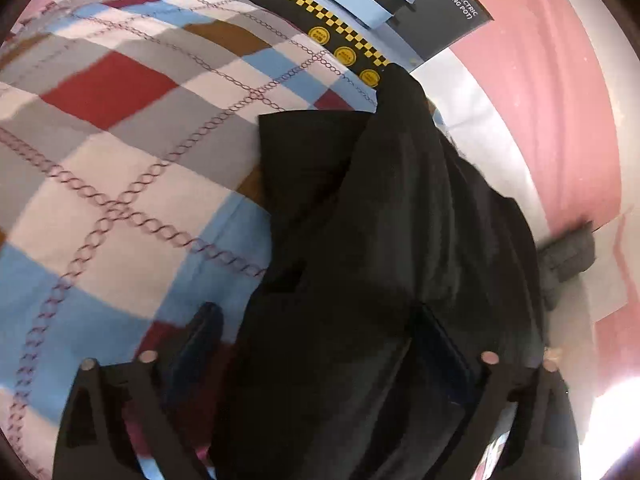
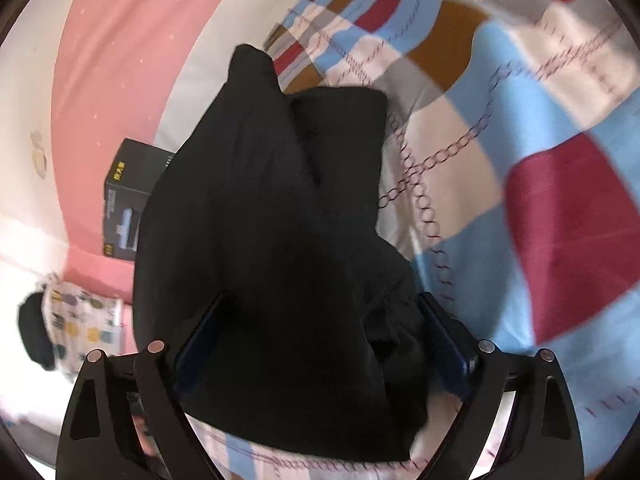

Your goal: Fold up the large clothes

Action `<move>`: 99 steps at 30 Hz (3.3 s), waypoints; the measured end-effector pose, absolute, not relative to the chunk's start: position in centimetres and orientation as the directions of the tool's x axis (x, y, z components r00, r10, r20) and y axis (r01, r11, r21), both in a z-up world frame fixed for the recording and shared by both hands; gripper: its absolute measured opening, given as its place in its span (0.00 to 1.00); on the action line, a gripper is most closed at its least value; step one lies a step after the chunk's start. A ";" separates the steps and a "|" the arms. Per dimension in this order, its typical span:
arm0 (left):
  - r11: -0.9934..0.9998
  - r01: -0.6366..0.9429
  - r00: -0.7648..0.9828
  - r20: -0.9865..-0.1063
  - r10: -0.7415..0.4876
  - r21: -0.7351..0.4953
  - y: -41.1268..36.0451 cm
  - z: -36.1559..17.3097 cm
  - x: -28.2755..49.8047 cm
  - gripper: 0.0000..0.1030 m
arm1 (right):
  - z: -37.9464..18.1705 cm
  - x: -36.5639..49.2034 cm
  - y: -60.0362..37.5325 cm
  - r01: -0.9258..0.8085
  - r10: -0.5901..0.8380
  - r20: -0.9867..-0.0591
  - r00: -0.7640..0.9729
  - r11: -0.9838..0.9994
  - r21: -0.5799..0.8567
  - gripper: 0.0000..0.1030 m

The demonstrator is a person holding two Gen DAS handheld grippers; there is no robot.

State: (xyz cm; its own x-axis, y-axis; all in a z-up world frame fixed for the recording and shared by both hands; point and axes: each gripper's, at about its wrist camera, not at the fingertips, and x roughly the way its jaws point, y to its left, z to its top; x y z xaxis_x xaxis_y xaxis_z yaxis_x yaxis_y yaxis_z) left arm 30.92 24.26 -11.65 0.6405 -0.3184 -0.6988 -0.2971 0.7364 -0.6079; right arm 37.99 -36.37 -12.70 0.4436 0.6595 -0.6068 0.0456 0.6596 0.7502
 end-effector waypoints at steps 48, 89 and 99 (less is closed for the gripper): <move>0.857 -0.244 0.553 -0.791 -0.263 -0.455 15.7 -5.1 1.5 0.43 | -7.8 10.5 -40.7 0.101 0.557 -0.756 0.342 0.779 0.619 0.61; 0.954 -0.270 0.571 -0.820 0.048 -0.132 15.8 -4.5 18.9 0.56 | -3.2 25.2 -35.1 0.001 0.177 -0.788 0.590 0.975 0.220 0.61; 0.936 -0.314 0.590 -0.805 0.060 -0.160 16.3 -6.7 20.1 0.34 | -6.5 27.9 -36.0 0.011 0.230 -0.828 0.512 0.962 0.274 0.17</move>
